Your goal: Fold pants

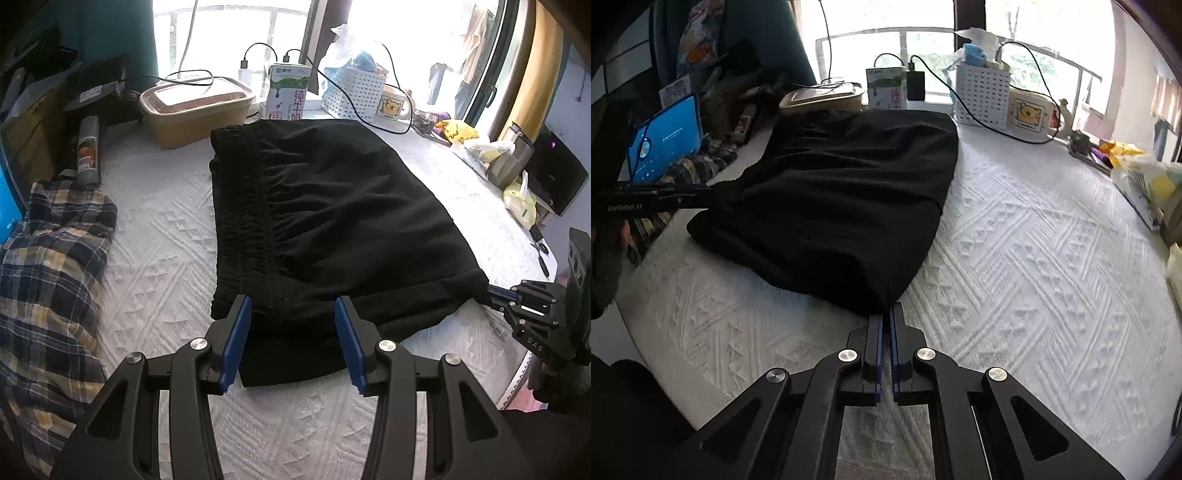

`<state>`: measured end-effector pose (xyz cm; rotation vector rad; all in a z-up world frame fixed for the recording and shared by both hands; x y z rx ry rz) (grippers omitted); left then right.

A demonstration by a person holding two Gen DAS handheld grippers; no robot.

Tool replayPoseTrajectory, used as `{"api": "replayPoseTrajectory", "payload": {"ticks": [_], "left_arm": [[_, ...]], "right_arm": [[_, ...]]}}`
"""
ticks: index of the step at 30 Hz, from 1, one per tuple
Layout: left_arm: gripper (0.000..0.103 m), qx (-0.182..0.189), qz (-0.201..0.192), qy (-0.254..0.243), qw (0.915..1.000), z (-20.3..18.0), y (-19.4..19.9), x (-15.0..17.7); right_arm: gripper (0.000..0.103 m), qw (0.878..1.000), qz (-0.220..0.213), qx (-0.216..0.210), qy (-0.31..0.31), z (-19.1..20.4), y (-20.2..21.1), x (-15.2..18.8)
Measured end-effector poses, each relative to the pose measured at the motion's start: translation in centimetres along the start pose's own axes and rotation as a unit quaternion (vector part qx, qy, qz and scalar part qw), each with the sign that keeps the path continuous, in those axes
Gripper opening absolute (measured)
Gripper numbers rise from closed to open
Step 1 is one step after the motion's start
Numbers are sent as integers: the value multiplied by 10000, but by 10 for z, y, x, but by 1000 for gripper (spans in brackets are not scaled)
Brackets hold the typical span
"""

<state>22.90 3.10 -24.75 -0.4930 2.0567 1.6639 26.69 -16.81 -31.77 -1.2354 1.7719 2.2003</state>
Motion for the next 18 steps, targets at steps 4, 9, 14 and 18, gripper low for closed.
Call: {"api": "replayPoseTrajectory", "payload": {"ticks": [4, 9, 14, 18], "left_arm": [[47, -5, 19, -34, 10000, 0, 1, 1], [47, -49, -24, 34, 10000, 5, 3, 0], [47, -46, -43, 67, 10000, 5, 3, -4], [47, -27, -49, 72, 10000, 2, 3, -6]], "right_arm": [[2, 10000, 43, 11, -54, 0, 5, 7], [2, 9995, -175, -69, -241, -5, 22, -1], [3, 9983, -338, 114, -455, -18, 23, -19], [17, 9967, -351, 36, -737, -21, 12, -31]]}}
Point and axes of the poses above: each gripper's, at about its wrist camera, not at the fingertips, and y roughly against the way its jaws point, z to its left, x to its underside, the point moved 10 cm from there along -y, roughly the way its jaws point, and after that the axes turned 4 degrees about z, right-handed, at the moved point
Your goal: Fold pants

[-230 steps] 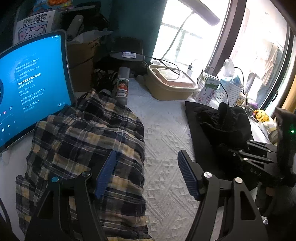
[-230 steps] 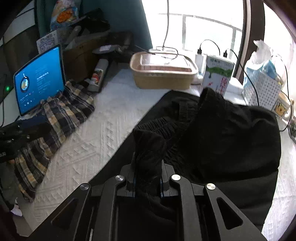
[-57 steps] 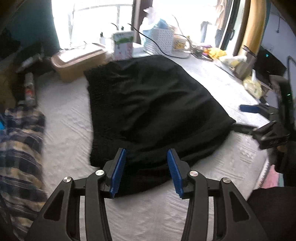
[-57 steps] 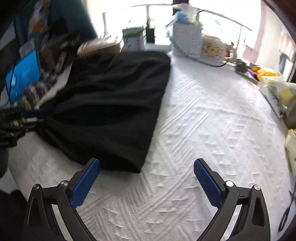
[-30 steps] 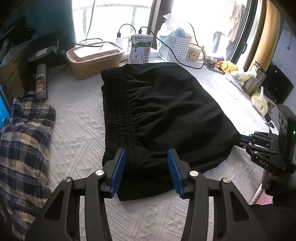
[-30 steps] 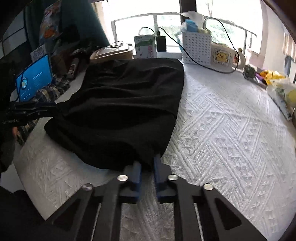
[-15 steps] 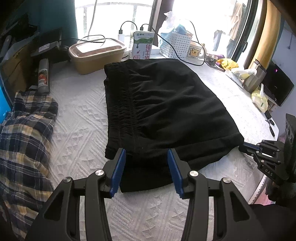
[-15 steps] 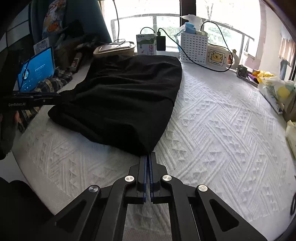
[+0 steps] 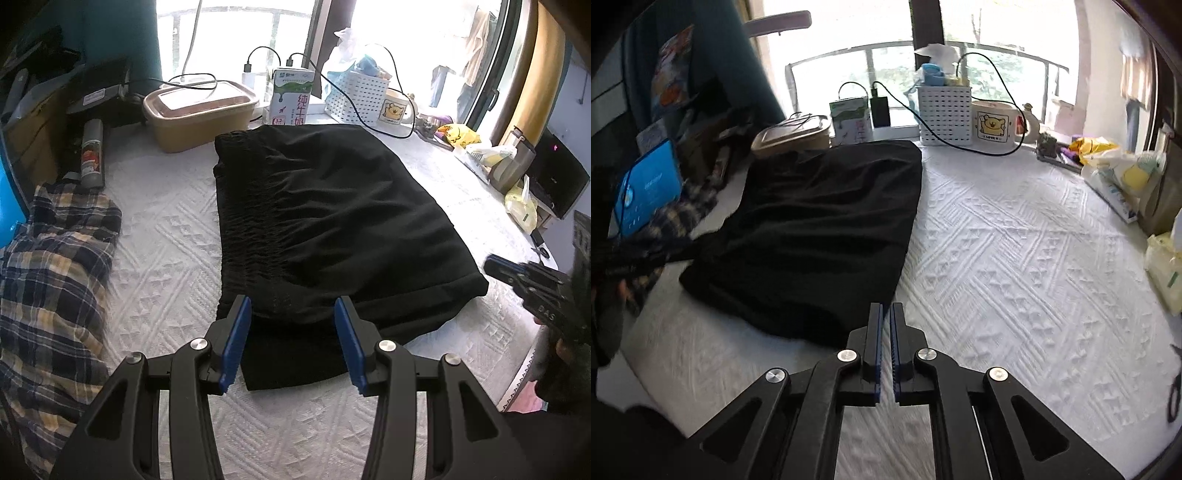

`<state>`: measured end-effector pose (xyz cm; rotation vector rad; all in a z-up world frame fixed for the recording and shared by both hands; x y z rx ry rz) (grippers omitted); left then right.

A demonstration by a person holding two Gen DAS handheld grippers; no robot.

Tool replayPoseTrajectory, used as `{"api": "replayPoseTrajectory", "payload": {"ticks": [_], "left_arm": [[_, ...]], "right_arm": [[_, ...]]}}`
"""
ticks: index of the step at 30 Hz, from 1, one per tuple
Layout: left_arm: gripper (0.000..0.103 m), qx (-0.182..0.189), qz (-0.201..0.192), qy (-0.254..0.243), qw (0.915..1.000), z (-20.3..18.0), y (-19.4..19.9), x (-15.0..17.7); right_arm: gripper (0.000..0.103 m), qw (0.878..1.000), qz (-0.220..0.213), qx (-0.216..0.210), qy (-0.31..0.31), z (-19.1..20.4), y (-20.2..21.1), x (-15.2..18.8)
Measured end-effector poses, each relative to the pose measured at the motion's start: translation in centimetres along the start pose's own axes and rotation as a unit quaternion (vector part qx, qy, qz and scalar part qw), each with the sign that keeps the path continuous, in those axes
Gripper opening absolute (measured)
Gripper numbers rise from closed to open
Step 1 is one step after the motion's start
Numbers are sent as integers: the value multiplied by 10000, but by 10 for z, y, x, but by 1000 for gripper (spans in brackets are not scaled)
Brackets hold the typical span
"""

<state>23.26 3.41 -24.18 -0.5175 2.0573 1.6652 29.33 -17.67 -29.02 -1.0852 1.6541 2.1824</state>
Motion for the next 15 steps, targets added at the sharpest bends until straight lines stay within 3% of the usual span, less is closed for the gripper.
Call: {"api": "replayPoseTrajectory", "payload": {"ticks": [1, 2, 9, 10, 11, 13, 15], "left_arm": [[47, 3, -8, -1, 10000, 0, 0, -1], [47, -1, -22, 4, 10000, 0, 1, -2], [47, -2, -9, 47, 10000, 1, -2, -6], [47, 2, 1, 46, 10000, 1, -3, -6], [47, 5, 5, 40, 10000, 1, -3, -6], [47, 23, 19, 27, 10000, -1, -4, -5], [47, 32, 36, 5, 10000, -2, -4, -4]], "right_arm": [[57, 10000, 19, -44, -47, 1, -4, -2], [103, 9999, 40, -103, -95, 3, -8, -4], [99, 9995, 68, -177, -234, 2, -29, -12], [81, 9995, 78, -190, -255, 1, -31, -13], [56, 9994, 111, -197, -258, 1, -34, -13], [29, 9993, 182, -209, -232, 2, -37, -10], [27, 9993, 258, -271, -77, 8, -38, -5]]}}
Point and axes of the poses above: each gripper's, at about its wrist camera, not at the fingertips, and y roughly against the way its jaws point, z to its left, x to its underside, the point moved 10 cm from there along -y, roughly the way its jaws point, and after that the axes turned 4 degrees about z, right-handed, at the moved point
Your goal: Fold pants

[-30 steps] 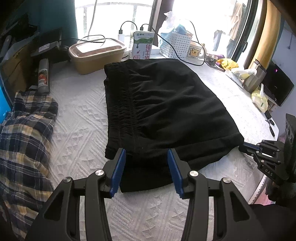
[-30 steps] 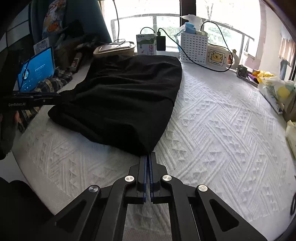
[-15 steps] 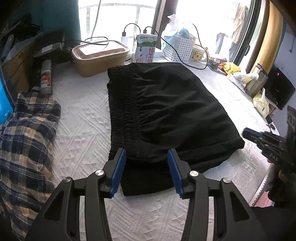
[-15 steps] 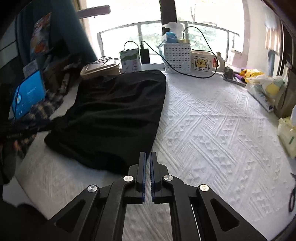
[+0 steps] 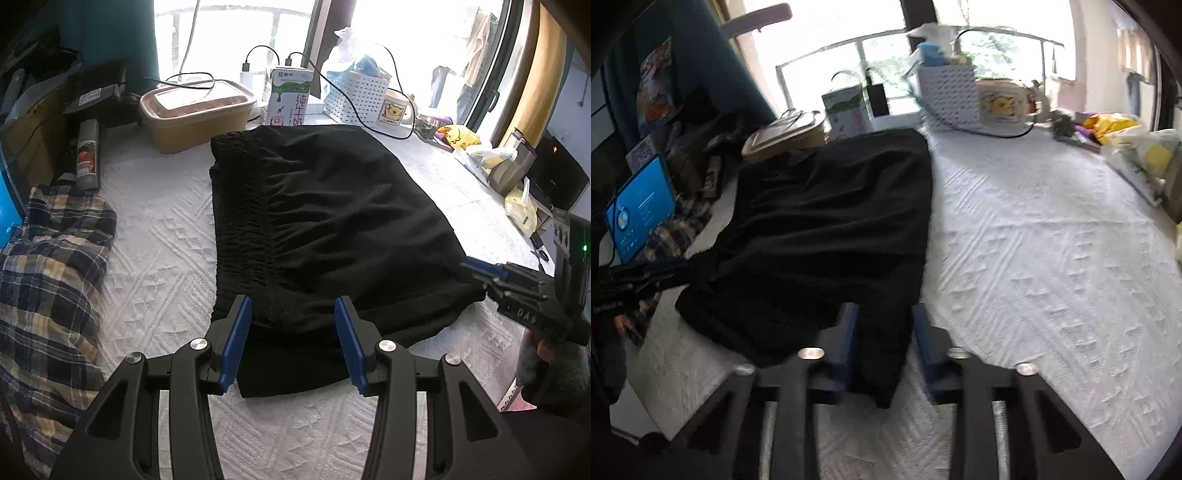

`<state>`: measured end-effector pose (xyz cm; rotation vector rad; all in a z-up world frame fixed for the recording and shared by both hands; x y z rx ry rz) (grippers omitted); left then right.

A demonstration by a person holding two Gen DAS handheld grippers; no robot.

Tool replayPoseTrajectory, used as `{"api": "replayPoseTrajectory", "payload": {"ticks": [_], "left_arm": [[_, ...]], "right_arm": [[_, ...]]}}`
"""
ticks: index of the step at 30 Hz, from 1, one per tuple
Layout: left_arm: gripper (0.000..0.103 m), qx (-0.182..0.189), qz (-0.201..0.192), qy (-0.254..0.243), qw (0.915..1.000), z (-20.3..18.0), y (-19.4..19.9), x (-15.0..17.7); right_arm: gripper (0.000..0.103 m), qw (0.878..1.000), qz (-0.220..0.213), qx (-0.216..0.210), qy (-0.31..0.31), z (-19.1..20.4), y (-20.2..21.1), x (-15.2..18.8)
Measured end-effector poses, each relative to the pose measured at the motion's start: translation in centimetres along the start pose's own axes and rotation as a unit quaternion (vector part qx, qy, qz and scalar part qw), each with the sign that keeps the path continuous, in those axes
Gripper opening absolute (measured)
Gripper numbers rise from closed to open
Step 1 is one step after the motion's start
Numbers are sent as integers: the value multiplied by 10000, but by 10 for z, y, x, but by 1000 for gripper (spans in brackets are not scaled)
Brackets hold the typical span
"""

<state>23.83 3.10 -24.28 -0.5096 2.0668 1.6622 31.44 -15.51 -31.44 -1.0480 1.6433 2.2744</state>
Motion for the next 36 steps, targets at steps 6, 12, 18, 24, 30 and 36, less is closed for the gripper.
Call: {"api": "replayPoseTrajectory", "payload": {"ticks": [6, 12, 18, 24, 30, 36], "left_arm": [[47, -5, 29, -5, 10000, 0, -1, 2], [47, -5, 59, -62, 10000, 1, -2, 2], [47, -79, 68, -109, 9999, 7, -2, -3], [47, -134, -105, -225, 9996, 22, 0, -30], [52, 68, -97, -160, 9998, 43, -23, -67], [53, 160, -41, -201, 9997, 52, -57, -100]], "right_arm": [[3, 9993, -46, 165, 322, 8, 10, 14], [3, 9988, -12, 191, 453, 19, 14, 23], [4, 9998, -113, -25, 138, 15, 21, 18], [87, 9997, -196, 136, 95, 2, 27, 7], [103, 9992, -339, 219, -43, -17, 24, -15], [103, 9991, -359, 231, 47, -28, 7, -49]]}}
Point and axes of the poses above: each gripper's, at about its wrist camera, not at the fingertips, and y roughly against the way its jaws point, z to its left, x to its underside, the point moved 10 cm from there along -y, roughly the way its jaws point, and after that the axes turned 4 degrees about z, right-handed, at the moved point
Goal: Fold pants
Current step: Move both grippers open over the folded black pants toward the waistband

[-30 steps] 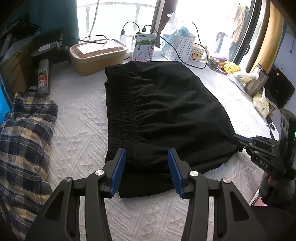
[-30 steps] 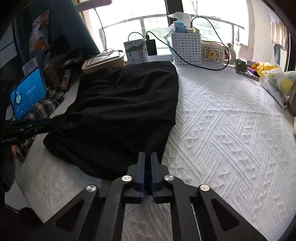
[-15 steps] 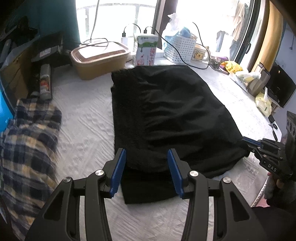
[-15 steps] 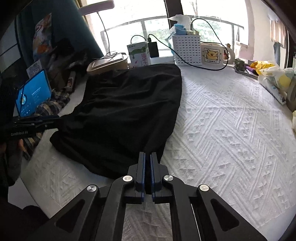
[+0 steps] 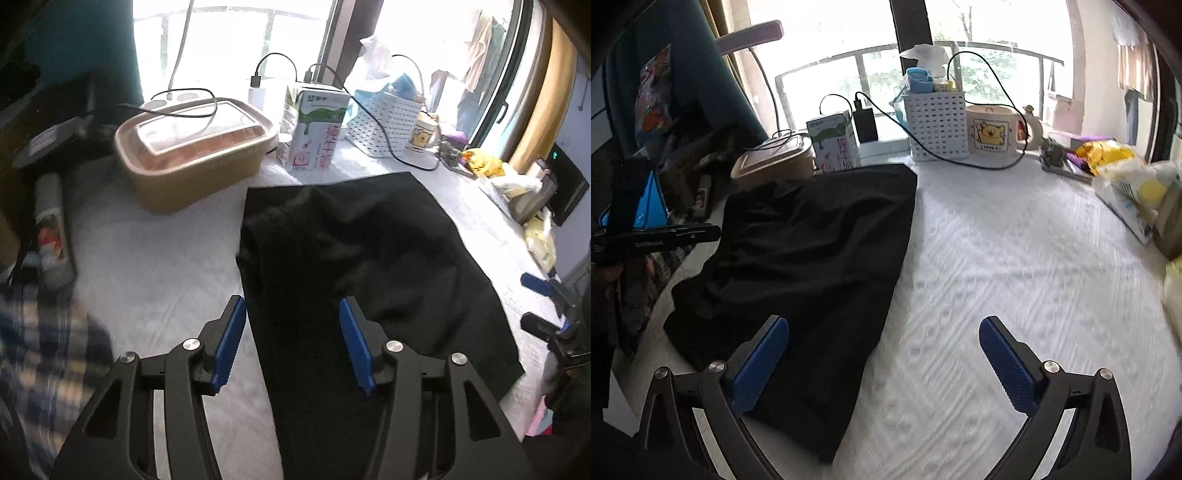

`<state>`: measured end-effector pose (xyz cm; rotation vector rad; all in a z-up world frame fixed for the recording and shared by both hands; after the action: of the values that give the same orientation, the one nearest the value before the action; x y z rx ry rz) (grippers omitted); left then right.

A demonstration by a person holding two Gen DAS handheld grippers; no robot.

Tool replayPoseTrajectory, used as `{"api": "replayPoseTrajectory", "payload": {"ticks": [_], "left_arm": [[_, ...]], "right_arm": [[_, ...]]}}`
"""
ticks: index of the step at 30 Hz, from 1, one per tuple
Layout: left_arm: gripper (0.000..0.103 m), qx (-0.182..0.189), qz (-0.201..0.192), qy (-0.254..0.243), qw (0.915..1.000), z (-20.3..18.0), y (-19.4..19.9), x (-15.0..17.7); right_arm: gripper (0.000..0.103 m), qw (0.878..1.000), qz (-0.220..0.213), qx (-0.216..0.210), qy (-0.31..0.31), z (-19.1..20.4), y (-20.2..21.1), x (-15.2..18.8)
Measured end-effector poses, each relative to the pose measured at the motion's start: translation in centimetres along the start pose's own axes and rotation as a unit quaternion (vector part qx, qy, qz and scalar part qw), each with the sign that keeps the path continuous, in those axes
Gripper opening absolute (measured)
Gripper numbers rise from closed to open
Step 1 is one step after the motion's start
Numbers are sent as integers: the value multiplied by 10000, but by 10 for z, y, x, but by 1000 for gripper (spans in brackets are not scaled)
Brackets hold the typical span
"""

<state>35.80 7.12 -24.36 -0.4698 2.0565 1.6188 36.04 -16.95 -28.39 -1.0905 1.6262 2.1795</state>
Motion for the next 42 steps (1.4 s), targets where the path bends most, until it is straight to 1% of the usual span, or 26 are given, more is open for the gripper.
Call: {"api": "replayPoseTrajectory", "payload": {"ticks": [2, 6, 9, 11, 14, 16, 19, 21, 24, 26, 29, 32, 37, 38, 39, 41, 42], "left_arm": [[53, -33, -33, -19, 10000, 3, -7, -11], [53, -256, -8, -54, 9997, 14, -21, -31], [53, -275, 26, -87, 9996, 18, -30, -42], [53, -342, 70, -120, 9993, 23, -42, -46], [55, -299, 224, -18, 9993, 31, -62, -48], [55, -251, 203, -13, 9995, 31, -64, -50], [55, -259, 169, -43, 9995, 33, -64, -52], [55, -217, 195, 18, 9996, 35, -64, -52], [56, -184, 211, 126, 9995, 36, -51, -51], [57, -125, 155, 216, 9996, 36, -37, -47], [61, 12, 73, 421, 9991, 34, -15, -32], [61, 161, 93, 602, 9980, 28, -5, -9], [61, 286, 134, 860, 9958, 19, -9, 22], [62, 371, 132, 947, 9947, 18, -12, 26], [62, 429, -30, 962, 9944, 16, -10, 26], [64, 636, -117, 1053, 9923, 15, -9, 25], [64, 660, -139, 1083, 9918, 16, -9, 24]], "right_arm": [[103, 10000, -11, -47, 13, -3, -8, -13], [103, 9999, 6, -155, 46, -10, -30, -41], [102, 9995, 112, -261, 149, -15, -51, -65], [101, 9993, 102, -280, 224, -16, -62, -79], [98, 9986, 179, -465, 173, -17, -83, -96], [94, 9979, 251, -584, 104, -16, -98, -102], [90, 9975, 382, -587, 81, -16, -113, -103], [89, 9970, 491, -601, 17, -16, -121, -99], [89, 9969, 500, -603, -6, -17, -118, -98], [89, 9973, 459, -581, 7, -17, -111, -97], [89, 9975, 434, -550, -27, -20, -104, -93], [89, 9975, 452, -537, -69, -20, -96, -86], [89, 9976, 482, -490, -25, -14, -85, -75], [89, 9977, 480, -482, -13, -13, -84, -73], [89, 9977, 487, -474, 0, -11, -82, -70], [89, 9976, 509, -468, -11, -10, -80, -64], [89, 9975, 515, -475, -31, -10, -80, -62]]}}
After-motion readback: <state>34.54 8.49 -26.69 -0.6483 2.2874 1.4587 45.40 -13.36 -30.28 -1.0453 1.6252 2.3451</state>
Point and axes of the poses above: each gripper's, at about its wrist camera, not at the fingertips, and y roughly against the way its jaws point, z to its left, x to its underside, the point moved 10 cm from there along -y, roughly the way its jaws point, and after that the axes turned 4 degrees about z, right-handed, at the moved point
